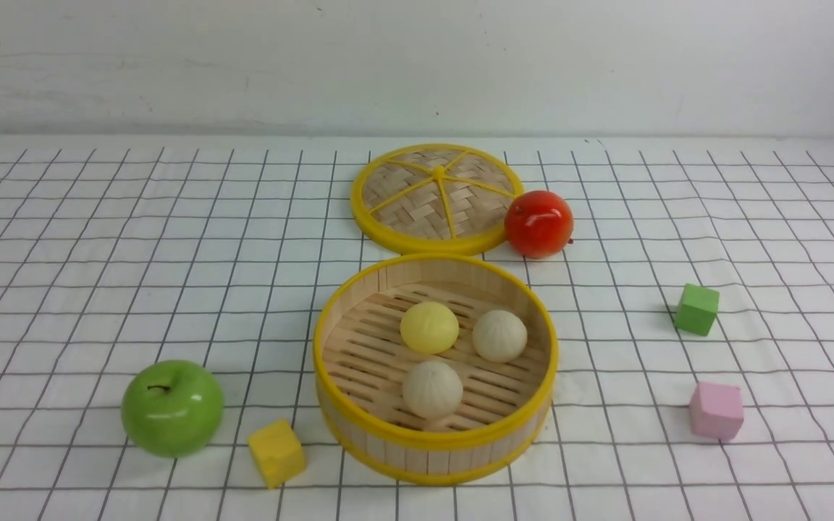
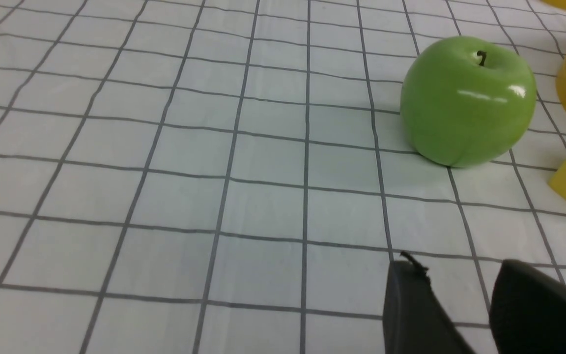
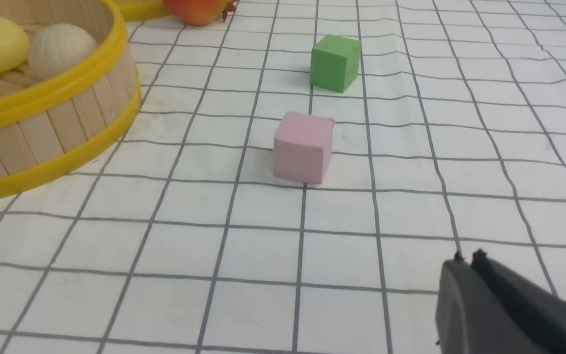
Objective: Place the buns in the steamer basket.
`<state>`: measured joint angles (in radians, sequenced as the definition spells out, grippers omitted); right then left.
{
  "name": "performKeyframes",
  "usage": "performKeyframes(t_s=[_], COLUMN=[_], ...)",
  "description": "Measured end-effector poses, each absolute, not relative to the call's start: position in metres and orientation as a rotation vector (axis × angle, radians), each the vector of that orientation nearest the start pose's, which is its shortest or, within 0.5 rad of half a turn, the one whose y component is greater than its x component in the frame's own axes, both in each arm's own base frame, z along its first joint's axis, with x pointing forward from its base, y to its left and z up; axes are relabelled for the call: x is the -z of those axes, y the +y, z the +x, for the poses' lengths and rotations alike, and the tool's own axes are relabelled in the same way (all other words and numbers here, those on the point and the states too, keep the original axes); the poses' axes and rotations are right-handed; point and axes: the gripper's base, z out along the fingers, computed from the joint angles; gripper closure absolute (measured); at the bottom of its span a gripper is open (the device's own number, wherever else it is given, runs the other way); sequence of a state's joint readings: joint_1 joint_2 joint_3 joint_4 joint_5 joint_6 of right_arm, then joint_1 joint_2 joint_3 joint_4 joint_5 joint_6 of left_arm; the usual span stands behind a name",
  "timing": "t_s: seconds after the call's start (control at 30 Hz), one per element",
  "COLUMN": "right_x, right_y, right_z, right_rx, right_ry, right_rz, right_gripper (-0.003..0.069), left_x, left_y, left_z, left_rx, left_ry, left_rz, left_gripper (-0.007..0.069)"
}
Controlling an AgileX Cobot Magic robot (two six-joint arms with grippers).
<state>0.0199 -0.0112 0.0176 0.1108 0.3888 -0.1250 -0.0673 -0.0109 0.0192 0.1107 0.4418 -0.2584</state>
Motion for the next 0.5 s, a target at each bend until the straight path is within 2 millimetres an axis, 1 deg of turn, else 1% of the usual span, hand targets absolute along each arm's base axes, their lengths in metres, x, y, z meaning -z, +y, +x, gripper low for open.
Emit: performKeyframes(t_s=[0.5], right_x=[-0.1732], right_y=[0.0049], right_z=[0.0519], right_rx=[-0.038], right_ry=[1.875], right_rz=[-0.069], right_gripper=[0.0635], left_x=[-0.1685], left_y=[0.0006], left_z=[0.0515], left_rx=[0.109], left_ry=[1.909], left_rz=[-0.116], left_gripper=[0.0387])
